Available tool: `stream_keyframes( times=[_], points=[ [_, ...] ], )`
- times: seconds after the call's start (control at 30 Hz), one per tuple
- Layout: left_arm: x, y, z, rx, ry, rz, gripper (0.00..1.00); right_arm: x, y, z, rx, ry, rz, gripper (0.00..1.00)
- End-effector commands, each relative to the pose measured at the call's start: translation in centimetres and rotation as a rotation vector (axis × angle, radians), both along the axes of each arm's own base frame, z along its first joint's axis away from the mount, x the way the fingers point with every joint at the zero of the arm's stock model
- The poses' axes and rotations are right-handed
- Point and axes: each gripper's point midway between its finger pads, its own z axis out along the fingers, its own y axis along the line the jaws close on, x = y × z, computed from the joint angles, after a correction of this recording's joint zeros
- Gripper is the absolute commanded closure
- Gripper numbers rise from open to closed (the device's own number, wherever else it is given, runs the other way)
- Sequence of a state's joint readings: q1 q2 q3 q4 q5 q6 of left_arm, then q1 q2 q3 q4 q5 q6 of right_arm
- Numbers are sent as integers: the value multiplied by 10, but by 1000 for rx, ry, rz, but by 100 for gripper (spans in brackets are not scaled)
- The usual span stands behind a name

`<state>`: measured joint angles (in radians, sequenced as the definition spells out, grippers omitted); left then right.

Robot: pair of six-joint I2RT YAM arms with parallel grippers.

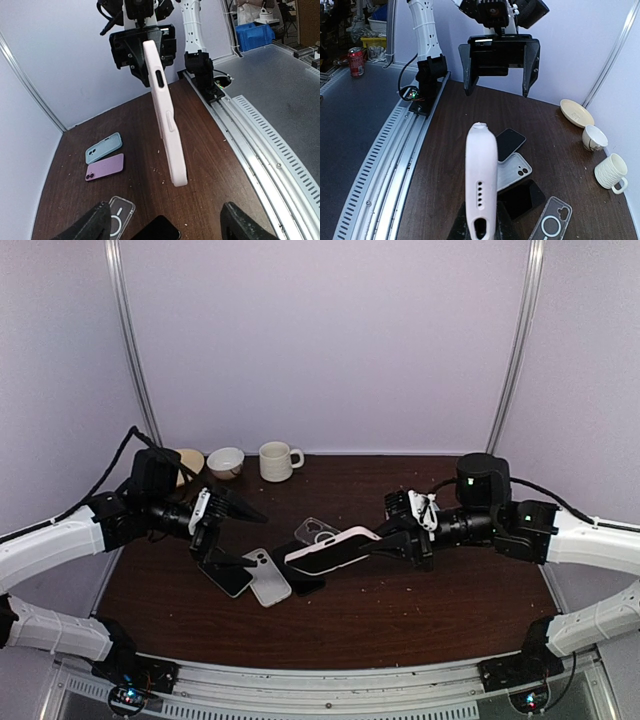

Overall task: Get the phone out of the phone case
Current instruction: Remove the top left corner of the phone from the phone case.

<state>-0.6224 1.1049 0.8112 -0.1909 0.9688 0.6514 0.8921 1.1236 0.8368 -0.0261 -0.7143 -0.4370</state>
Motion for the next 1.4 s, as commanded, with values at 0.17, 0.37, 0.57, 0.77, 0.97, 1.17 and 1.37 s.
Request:
stream_keyframes(
  times=[0.17, 0.37, 0.57, 0.77, 0.97, 1.17, 1.37],
  points=[
    [-32, -7, -6, -35, 30, -157, 26, -22, 7, 48, 152, -96, 151, 100],
    [-47, -14, -11, -34, 39, -212, 33, -26, 13, 48, 142, -89, 192, 100],
    [-59, -20, -15, -25, 53, -253, 38, -31, 20, 45, 120, -92, 234, 100],
    [-64, -23, -18, -16, 70, -276, 45, -35, 26, 43, 110, -88, 269, 100],
    [-67, -25, -20, -11, 74, -288, 54, -38, 30, 41, 102, -86, 292, 100],
    [-73, -25, -21, -11, 80, -313, 62, -40, 31, 38, 87, -83, 308, 100],
    [-75, -26, -21, -9, 77, -322, 64, -43, 33, 37, 89, -77, 327, 100]
  ],
)
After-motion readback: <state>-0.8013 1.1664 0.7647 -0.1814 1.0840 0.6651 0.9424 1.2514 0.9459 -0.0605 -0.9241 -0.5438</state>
